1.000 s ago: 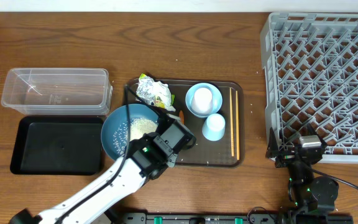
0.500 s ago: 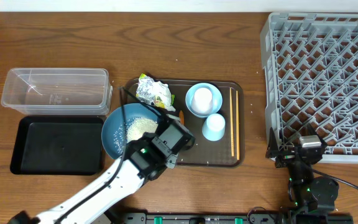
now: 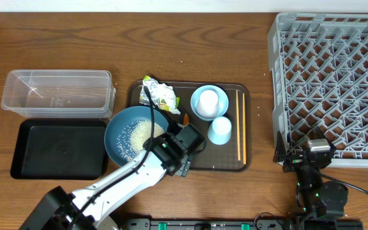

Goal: Sort waste into correct bins and load items into the dishwasher rack
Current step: 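Close the left gripper on the blue bowl's rim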

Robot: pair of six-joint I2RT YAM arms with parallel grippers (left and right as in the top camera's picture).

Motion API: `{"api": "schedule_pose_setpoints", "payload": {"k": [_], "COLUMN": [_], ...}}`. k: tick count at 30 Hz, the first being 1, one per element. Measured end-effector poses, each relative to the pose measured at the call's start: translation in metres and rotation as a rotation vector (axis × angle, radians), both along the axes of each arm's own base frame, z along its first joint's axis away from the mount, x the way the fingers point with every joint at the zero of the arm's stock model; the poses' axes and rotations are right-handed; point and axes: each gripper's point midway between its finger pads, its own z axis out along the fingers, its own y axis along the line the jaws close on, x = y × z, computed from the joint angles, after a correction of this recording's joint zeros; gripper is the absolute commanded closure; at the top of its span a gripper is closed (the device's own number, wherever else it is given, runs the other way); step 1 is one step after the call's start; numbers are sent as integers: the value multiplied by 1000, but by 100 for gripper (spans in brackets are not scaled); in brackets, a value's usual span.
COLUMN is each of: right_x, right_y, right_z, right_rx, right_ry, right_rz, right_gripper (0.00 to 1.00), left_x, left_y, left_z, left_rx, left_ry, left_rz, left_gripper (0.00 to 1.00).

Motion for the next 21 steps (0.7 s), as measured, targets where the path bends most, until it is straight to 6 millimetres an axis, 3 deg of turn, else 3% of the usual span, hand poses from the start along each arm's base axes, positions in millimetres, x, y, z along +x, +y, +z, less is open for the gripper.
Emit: {"api": "schedule_pose_setpoints", "payload": {"k": [21], "right_x": [0], "right_y": [0], "right_z": [0], "right_rx": [0], "right_ry": [0], "right_rz": [0], "right_gripper": [1], "left_x": [5], "left_y": [7], "left_z": [-27], "left_rx": [108], "left_ry": [29], "left_rz": [-27], "left_gripper": [3]}}
